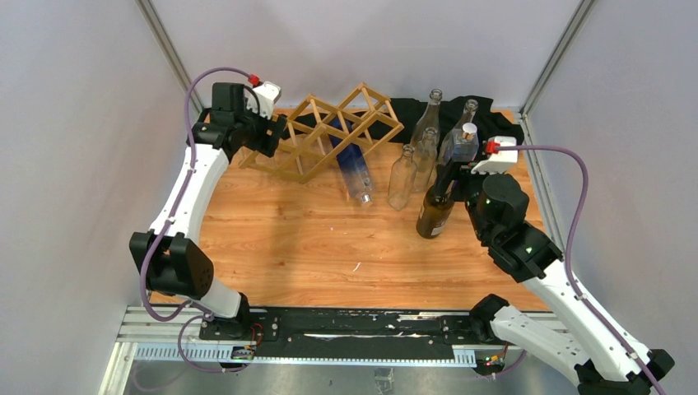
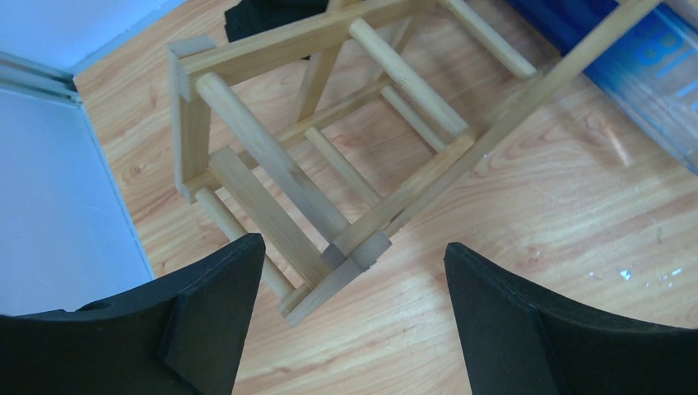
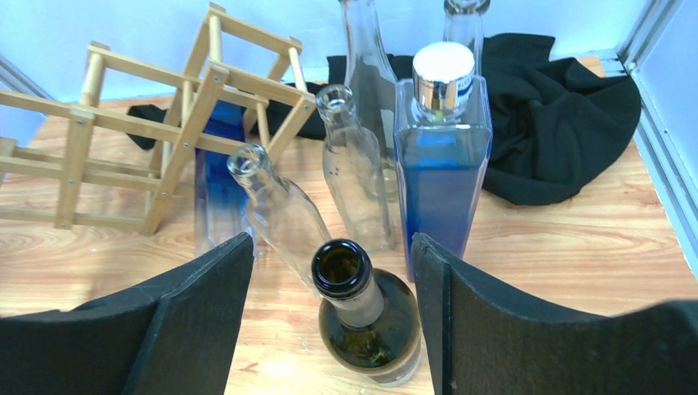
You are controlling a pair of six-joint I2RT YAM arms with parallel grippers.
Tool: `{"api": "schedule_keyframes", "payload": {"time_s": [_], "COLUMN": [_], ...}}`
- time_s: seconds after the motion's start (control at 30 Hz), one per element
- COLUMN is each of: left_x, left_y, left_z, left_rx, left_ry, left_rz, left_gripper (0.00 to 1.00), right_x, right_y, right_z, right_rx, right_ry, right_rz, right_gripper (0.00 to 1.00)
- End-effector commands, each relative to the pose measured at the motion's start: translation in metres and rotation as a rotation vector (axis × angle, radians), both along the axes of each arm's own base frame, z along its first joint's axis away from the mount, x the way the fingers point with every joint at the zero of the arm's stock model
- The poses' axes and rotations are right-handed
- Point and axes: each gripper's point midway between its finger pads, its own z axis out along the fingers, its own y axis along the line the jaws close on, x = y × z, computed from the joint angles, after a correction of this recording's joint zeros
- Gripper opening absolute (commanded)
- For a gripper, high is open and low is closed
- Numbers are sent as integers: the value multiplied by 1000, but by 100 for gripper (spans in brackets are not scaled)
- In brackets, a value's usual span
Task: Take the wine bottle off the wine rack
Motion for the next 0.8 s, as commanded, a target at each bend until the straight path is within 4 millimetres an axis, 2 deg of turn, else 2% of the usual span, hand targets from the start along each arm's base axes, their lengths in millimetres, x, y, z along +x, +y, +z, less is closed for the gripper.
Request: {"api": "schedule_keyframes", "payload": {"time_s": [0.0,0.17,0.4,0.6,0.77], "left_x": [15,27,47,57,56], "left_y": [3,0,2,30,54], "left_z": [14,13,5,-8,-9], "left_rx": [-80,-185,-256,-146,-40], "left_ry": [-46,-31,-4,-15,-52], "left_rz": [67,113,170,278,320], "left_gripper": [85,85,78,66,61], "right_x": [-7,-8,-7,-7,-6], "right_y": [3,17,45,64,81], "right_z": [24,33,27,23,22], "right_rx": [55,70,62,45,23], "right_ry": [-14,-7,22,36,51], "right_rz": [36,93,172,209,247], "right_gripper": [72,70,63,60,60]}}
